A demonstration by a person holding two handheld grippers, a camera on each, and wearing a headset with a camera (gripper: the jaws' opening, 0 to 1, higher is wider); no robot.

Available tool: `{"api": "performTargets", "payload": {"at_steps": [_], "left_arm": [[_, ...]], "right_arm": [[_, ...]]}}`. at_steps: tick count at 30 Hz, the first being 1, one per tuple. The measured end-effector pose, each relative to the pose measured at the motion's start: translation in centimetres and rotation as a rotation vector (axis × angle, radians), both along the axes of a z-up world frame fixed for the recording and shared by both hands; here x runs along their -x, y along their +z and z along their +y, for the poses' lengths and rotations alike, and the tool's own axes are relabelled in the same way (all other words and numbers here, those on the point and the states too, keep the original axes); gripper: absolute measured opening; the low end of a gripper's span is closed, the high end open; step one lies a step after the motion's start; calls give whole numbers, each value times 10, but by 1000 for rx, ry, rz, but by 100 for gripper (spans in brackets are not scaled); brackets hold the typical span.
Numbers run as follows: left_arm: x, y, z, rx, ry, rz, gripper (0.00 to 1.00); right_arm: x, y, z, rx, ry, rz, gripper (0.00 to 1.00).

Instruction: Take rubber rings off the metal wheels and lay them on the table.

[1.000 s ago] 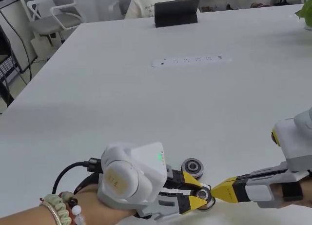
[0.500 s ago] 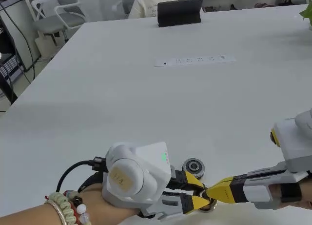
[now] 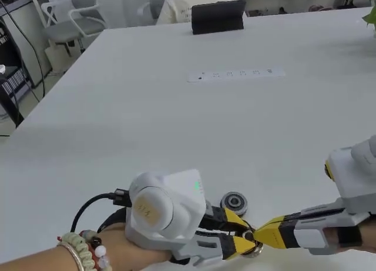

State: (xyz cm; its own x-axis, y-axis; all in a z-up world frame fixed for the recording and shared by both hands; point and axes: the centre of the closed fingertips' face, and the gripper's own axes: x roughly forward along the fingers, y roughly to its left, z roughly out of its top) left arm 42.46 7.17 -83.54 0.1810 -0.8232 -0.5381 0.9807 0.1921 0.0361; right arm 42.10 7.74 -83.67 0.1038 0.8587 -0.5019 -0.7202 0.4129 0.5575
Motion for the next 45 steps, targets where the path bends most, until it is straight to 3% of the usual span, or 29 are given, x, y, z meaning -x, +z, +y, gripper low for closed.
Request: {"api": "performTargets", "payload": {"at_steps": [8,13,14,16,22,24,26,31,38,45], "left_arm": [[0,1,2,-61,-30,10,8],[4,3,6,-71,-34,72,13],[4,5,7,-67,-32,71,16],[4,9,8,-59,-34,63,23],[5,20,10,-59,-48,54,26],[6,20,11,-74,-52,49,29],[7,23,12,-85,-68,20,31],[12,30,17,-100,-90,6,34],[18,41,35,-128,-100,-20,39],[16,55,59,-131,-45,-42,42]], "right_arm": [[-3,4,-3,-14,-20,-6,0],[-2,5,-2,-28,-27,14,0],[-2,5,-3,-21,-29,10,0],[-4,7,-4,-25,-36,6,0],[-5,15,-4,-43,-48,5,0],[-3,15,-5,-45,-47,7,0],[-2,16,-6,-45,-48,7,0],[-1,21,-10,-52,-61,3,0],[2,27,-15,-63,-81,-2,0],[4,35,-20,-74,-100,-14,0]]}}
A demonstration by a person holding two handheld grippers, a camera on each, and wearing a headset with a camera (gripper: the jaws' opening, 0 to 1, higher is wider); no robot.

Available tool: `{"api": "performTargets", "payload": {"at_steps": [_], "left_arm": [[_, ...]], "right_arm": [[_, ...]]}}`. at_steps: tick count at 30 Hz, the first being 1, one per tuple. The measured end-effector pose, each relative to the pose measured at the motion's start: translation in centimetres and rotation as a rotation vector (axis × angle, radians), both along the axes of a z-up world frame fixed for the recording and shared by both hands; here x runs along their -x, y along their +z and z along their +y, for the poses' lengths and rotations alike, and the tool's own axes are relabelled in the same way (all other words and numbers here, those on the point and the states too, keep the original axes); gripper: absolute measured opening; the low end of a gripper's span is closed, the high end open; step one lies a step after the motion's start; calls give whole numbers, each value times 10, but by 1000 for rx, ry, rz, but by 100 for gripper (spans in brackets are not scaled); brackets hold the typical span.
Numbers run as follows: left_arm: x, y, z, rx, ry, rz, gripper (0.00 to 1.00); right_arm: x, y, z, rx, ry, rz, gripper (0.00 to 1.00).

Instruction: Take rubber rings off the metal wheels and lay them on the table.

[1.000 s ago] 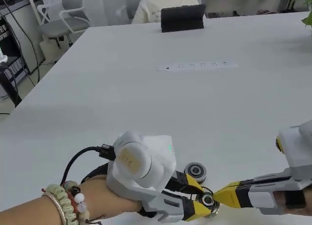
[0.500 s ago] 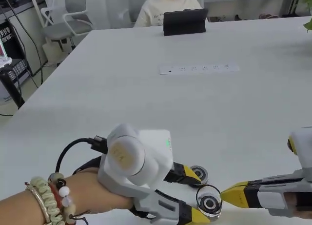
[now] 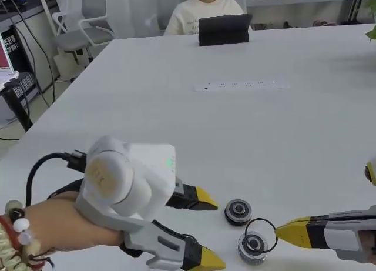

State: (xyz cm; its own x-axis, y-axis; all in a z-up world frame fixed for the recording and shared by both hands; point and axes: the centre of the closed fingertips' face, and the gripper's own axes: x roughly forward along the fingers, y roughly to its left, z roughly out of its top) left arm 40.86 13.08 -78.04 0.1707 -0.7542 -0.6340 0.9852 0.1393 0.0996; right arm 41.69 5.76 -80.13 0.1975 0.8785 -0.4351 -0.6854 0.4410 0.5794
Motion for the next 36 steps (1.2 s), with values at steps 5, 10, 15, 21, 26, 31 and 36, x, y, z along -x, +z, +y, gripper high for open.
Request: {"api": "performTargets", "payload": {"at_steps": [5,10,15,21,26,31,36], "left_arm": [[0,11,19,28,69,-10,46],[1,18,42,33,134,-28,48],[5,23,63,47,199,-17,51],[4,31,85,84,302,-26,54],[7,35,99,117,366,-22,57],[8,37,112,140,416,-30,60],[12,36,119,156,443,-15,65]], "right_arm": [[2,7,-4,-2,-10,-12,0],[5,14,-9,0,-20,-25,0],[7,22,-13,-5,-34,-42,0],[9,31,-17,-8,-44,-63,0],[7,37,-20,4,-49,-81,0],[4,47,-21,3,-52,-102,0],[4,54,-20,25,-29,-123,0]]}}
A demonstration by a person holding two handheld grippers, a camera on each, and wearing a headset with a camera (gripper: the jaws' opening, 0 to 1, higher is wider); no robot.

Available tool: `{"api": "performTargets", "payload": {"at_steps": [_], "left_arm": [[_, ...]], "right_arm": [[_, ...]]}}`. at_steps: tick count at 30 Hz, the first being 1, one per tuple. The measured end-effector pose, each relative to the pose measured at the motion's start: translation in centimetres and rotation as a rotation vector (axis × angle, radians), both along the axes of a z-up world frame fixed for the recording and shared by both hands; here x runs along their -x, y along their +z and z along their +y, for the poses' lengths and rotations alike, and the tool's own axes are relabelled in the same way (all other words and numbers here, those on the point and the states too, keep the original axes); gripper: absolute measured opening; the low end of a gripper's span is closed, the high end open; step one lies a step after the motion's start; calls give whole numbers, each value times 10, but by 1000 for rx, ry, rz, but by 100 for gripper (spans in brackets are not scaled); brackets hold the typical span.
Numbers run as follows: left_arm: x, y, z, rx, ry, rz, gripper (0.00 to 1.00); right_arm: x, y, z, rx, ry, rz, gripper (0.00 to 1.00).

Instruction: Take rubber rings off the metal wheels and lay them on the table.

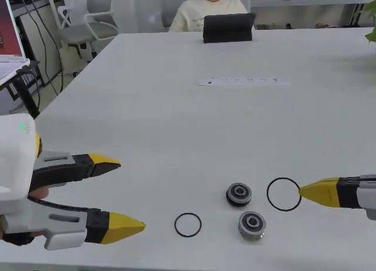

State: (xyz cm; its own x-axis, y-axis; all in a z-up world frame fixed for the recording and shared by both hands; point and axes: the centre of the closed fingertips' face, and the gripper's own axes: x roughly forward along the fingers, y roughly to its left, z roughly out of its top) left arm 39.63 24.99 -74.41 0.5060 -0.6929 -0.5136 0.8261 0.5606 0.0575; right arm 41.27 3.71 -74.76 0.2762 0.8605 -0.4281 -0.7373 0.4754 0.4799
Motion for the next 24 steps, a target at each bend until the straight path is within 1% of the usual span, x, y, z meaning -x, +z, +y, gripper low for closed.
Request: {"api": "performTargets", "payload": {"at_steps": [3,11,15,18,20,24], "left_arm": [[2,-3,3,-5,11,4,69],[6,-6,3,34,37,26,79],[6,-6,2,39,43,22,89],[6,-7,2,41,49,19,90],[5,-6,2,51,54,16,91],[6,-6,1,63,63,18,97]], "right_arm": [[0,5,0,6,8,-12,0],[-2,19,9,1,26,-41,0],[-2,27,17,-9,44,-54,0],[0,31,24,-9,64,-66,0],[0,35,28,-8,77,-75,0],[-2,42,37,-12,102,-91,0]]}}
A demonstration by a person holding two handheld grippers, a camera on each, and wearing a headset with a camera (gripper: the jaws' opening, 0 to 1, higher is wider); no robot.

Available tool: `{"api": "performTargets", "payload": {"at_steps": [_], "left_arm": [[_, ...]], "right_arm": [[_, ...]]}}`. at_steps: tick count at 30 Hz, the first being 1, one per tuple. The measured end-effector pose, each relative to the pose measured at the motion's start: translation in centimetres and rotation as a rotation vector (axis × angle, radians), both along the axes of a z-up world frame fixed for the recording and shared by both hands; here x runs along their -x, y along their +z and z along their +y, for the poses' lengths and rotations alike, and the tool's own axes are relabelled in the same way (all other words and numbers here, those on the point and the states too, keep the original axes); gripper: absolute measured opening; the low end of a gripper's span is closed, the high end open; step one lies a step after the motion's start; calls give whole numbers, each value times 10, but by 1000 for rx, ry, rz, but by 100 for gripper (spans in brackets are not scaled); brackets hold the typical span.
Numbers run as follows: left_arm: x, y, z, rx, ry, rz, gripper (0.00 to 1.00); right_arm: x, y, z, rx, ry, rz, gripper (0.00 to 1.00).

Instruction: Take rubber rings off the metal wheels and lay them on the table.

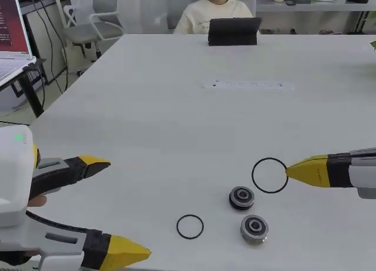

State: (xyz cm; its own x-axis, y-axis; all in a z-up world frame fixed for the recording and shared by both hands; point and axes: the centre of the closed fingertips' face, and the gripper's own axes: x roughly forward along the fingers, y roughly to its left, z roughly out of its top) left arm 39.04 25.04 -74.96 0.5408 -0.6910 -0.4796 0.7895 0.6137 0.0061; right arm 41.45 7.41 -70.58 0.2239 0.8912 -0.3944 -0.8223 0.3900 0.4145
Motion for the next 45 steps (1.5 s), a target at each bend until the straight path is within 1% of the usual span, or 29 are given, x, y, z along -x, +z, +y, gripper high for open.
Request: {"api": "performTargets", "payload": {"at_steps": [1,2,9,15,23,29,36,41,45], "left_arm": [[0,-1,0,-4,7,-4,99],[0,-1,0,-9,7,-6,98],[3,-1,-3,-3,6,-2,99],[5,-2,-6,-4,2,8,99],[5,-1,-7,1,6,13,98],[6,-2,-7,6,11,18,98],[6,-2,-6,4,16,23,98],[7,-3,-5,2,15,28,98],[6,-3,-5,2,16,27,98]], "right_arm": [[0,1,2,-1,6,-3,0],[-1,2,4,-1,10,-7,0],[-2,11,21,-7,54,-29,0],[-2,10,34,-3,91,-39,0],[1,10,54,0,148,-41,0],[5,7,70,18,205,-46,0],[9,2,87,31,254,-47,0],[15,-6,96,57,293,-46,0],[17,-16,102,93,325,-45,0]]}}
